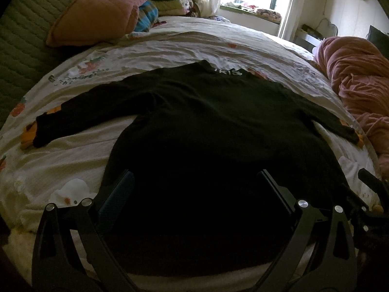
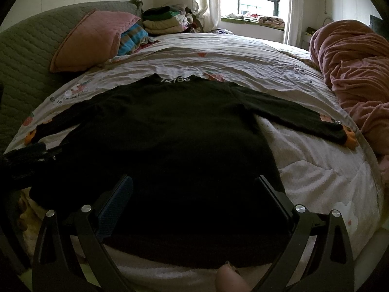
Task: Fold small clothes
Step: 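Reach the right tool to the orange-cuffed sleeve and grasp the cuff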
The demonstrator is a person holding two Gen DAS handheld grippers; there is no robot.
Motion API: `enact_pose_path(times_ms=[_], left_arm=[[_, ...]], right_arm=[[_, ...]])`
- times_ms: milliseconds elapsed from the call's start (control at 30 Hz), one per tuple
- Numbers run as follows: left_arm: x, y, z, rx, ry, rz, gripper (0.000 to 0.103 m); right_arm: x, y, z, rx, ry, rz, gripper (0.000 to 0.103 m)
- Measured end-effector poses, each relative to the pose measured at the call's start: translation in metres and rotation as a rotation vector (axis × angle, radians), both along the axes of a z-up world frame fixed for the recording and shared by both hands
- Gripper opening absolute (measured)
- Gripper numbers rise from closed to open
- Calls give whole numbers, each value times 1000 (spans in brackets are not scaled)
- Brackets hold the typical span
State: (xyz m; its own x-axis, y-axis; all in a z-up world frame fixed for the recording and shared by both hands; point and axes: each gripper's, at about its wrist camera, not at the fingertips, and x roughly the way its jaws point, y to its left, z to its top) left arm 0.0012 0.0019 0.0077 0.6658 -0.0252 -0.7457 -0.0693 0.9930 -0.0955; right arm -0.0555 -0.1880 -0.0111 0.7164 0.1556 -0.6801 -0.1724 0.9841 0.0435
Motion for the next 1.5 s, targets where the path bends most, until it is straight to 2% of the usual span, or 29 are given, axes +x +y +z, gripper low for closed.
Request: enact_pose_path(times_ms=[200, 333, 1000, 1500], left_arm=[[15, -4, 4, 21, 7, -7, 94], [28, -4, 10, 21, 1, -4, 94], [104, 9, 26, -14, 24, 36, 94], [152, 12, 8, -37, 77, 55, 94]], right_arm=[[19, -4, 6, 17, 2, -10, 99], [33, -4, 12, -20, -23, -30, 99], [116, -31, 31, 62, -46, -101, 99], [163, -94, 17, 86, -9, -276, 99]])
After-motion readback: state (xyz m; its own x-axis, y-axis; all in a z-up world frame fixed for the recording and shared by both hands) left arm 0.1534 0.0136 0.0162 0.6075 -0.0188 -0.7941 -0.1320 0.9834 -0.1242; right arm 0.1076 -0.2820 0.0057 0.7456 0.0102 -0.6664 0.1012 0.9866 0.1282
